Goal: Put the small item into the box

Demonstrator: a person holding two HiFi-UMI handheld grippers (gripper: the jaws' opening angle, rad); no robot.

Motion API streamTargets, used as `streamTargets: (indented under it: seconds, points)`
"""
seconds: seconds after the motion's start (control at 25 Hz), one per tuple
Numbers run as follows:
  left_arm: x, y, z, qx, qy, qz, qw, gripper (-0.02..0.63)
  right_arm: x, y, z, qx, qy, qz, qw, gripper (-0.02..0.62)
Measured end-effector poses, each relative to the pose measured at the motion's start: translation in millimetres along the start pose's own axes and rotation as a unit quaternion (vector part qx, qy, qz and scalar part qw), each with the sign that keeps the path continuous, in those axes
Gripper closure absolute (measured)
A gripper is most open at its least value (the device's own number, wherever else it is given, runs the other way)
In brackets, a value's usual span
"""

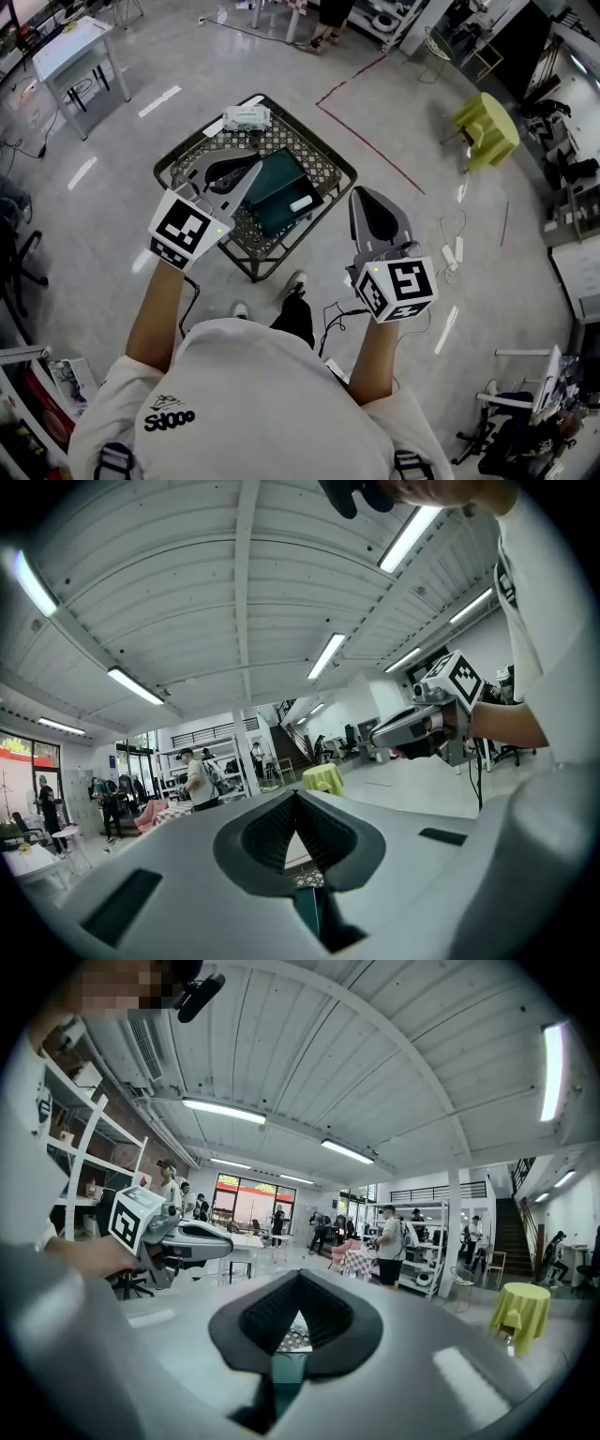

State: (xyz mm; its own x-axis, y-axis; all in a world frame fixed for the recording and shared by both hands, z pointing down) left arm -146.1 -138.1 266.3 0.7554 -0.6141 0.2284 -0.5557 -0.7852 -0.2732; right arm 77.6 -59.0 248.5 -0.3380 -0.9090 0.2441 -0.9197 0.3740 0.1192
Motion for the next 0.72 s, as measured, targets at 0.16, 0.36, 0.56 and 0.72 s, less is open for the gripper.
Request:
streamTargets:
  seconds: [0.16,0.36,0.56,0.72]
  points:
    - [-1.8,-1.5,1.2,0.003,0.0,-0.002,1.0,0.6,0.5,2.9,2.0,-0.006,-0.002,-0.001,1.0,0.584]
    - [-3.1,-3.2,-0.1,0.002,0.004,-0.002,1.0,0.6,1.3,3.8,0.4,-0.006,0.002,0.002,1.0,0.584]
    - [-0.2,-1.0,-4.5,-0.002,0.008,-0.001,1.0,0.6,5.3,2.2,-4.3,-0.003,0.006,0.003,1.0,0.584]
    - [1.1,-1.0,-8.0,-0.003,0.01,-0.002,0.9999,0.6,6.6,2.3,-7.5,-0.002,0.008,0.003,1.0,0.584]
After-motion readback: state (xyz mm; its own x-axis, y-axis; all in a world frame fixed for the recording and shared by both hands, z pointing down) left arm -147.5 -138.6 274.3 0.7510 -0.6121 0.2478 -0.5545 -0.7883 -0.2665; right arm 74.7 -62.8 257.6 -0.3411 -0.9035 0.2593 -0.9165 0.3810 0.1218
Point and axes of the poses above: the fingertips, and each gripper's own axes: x forward along the fingers, y to its left, z out of its top, the point moved 7 cm from there along -x, backward along the fingers, and after that the axes turned 9 degrees about y, right-handed, at the moved point
